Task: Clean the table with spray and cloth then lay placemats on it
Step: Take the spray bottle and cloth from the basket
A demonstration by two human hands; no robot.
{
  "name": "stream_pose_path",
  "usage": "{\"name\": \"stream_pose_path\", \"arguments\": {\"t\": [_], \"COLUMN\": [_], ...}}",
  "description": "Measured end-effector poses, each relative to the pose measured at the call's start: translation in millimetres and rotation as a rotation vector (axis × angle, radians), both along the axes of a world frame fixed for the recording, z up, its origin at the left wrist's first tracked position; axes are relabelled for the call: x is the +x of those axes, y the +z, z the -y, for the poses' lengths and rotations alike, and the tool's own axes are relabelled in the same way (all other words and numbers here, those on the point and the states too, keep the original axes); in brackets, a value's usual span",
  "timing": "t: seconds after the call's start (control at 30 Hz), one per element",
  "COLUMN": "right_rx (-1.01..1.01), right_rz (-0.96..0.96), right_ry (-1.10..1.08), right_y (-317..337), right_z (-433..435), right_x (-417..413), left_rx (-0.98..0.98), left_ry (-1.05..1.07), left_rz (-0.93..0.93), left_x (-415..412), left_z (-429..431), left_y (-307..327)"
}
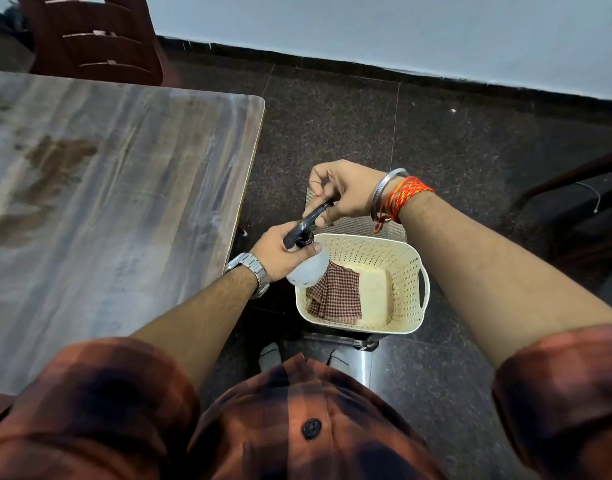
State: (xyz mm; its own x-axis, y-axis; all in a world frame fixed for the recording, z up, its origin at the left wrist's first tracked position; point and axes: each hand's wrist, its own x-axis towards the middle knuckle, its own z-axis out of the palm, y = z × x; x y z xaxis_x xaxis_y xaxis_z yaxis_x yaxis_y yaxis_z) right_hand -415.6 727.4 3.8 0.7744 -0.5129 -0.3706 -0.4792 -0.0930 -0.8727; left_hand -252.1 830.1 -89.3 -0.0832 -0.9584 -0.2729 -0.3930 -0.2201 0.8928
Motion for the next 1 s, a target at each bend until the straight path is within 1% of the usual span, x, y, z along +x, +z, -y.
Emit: {"name": "stream_pose_path", "arguments": {"t": [0.1, 0.17, 0.23, 0.27, 0.3, 0.33, 0.37, 0.4, 0.47, 0.5, 0.57, 0.67, 0.7, 0.77, 0.83, 0.93, 1.0], "right_rx": [-0.043, -0.043, -0.046, -0.091, -0.158, -0.223, -0.274, -0.292, -0.265, -0.25, -0.233, -0.192, -0.185, -0.145, -0.024, 0.199, 0.242], "right_rz": [0.029, 0.128, 0.266, 0.299, 0.285, 0.228, 0.128, -0.002, -0.248, -0.327, -0.395, -0.485, -0.51, -0.597, -0.719, -0.853, -0.897], "right_ry": [-0.058, -0.18, -0.398, -0.54, -0.697, -0.842, -0.941, -0.969, -0.86, -0.795, -0.744, -0.777, -0.804, -0.828, -0.827, -0.941, -0.996], "right_y": [-1.3, -6.4, -21.4, -34.4, -51.7, -71.0, -90.8, -111.4, -149.9, -168.1, -199.0, -237.4, -247.2, -263.6, -279.5, -295.4, -300.6], "right_z": [2.9, 3.6, 2.3, 0.6, -2.1, -6.4, -12.1, -18.8, -34.0, -42.8, -60.0, -82.2, -88.2, -96.1, -99.2, -98.4, -98.3], "right_x": [-4.1, -5.0, -3.4, -1.7, -0.4, -0.2, -1.4, -4.3, -11.6, -13.7, -13.6, -8.7, -7.4, -5.7, -6.3, -7.9, -9.2], "left_rx": [-0.026, -0.05, -0.06, -0.063, -0.073, -0.081, -0.093, -0.106, -0.11, -0.092, -0.046, -0.012, 0.001, 0.019, 0.026, 0.063, 0.094], "left_ry": [0.092, 0.173, 0.246, 0.29, 0.34, 0.392, 0.43, 0.444, 0.435, 0.443, 0.473, 0.541, 0.557, 0.564, 0.56, 0.592, 0.636], "left_rz": [0.06, 0.039, 0.048, 0.077, 0.105, 0.122, 0.134, 0.151, 0.155, 0.14, 0.089, -0.002, -0.006, 0.033, 0.074, 0.118, 0.145], "left_x": [-7.2, -14.2, -21.6, -24.8, -27.9, -29.9, -30.8, -30.8, -29.2, -26.6, -21.6, -16.4, -15.9, -15.2, -14.3, -11.6, -9.1], "left_z": [-0.2, 1.9, 2.9, 3.5, 4.0, 4.0, 3.8, 3.8, 4.6, 5.4, 6.7, 7.2, 6.2, 3.8, 2.4, 1.7, -0.8], "left_y": [-0.8, 3.2, 7.7, 8.8, 10.2, 9.5, 7.9, 4.9, -0.7, -5.2, -10.7, -18.4, -20.8, -27.2, -31.6, -33.5, -32.7]}}
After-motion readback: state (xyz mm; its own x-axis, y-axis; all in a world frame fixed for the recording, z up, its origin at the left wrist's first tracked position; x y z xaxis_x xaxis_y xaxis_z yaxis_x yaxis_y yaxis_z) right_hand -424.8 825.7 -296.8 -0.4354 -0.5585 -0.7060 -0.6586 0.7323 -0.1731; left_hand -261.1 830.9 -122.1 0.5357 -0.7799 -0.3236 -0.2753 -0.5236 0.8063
